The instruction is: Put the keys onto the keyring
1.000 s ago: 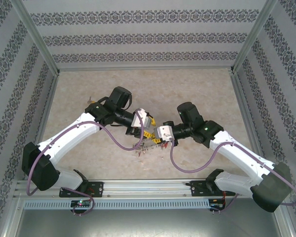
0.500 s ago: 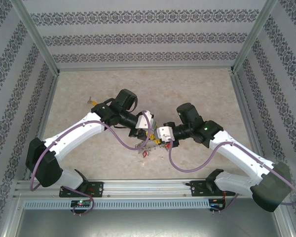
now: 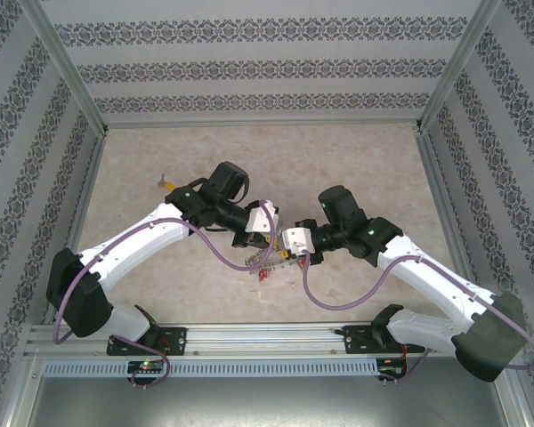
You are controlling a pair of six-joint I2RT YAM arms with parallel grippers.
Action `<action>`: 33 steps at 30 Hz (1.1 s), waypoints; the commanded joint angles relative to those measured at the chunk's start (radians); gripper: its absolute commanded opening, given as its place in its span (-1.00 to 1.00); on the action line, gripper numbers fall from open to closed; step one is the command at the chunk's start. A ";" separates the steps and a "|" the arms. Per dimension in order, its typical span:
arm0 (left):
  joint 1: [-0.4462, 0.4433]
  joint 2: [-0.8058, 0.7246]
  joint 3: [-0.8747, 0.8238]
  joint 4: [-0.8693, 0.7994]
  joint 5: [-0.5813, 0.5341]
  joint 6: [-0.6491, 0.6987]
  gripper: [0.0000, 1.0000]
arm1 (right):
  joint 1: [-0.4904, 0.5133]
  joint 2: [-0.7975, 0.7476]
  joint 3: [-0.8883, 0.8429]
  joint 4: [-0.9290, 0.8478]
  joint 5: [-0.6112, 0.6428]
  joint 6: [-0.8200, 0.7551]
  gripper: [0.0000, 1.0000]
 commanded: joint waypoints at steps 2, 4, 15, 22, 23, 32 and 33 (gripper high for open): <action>-0.008 0.013 -0.019 -0.065 -0.029 0.000 -0.77 | 0.023 -0.028 0.015 0.074 -0.049 0.001 -1.00; -0.008 0.011 -0.022 -0.066 -0.028 -0.001 -0.82 | 0.025 -0.024 0.015 0.074 -0.037 0.000 -1.00; -0.002 0.004 -0.035 -0.104 -0.031 0.001 -0.76 | 0.028 -0.025 0.006 0.077 -0.005 0.010 -1.00; 0.008 0.023 -0.041 -0.074 0.030 -0.075 -0.30 | 0.040 -0.033 0.008 0.070 0.002 -0.017 -1.00; 0.008 0.031 -0.036 -0.066 0.031 -0.090 -0.35 | 0.043 -0.034 0.009 0.068 -0.003 -0.022 -1.00; 0.008 0.052 -0.021 -0.077 0.065 -0.086 -0.67 | 0.064 -0.032 0.000 0.075 0.047 -0.027 -1.00; 0.008 0.051 -0.023 -0.074 0.066 -0.085 -0.72 | 0.064 -0.034 -0.004 0.082 0.048 -0.022 -1.00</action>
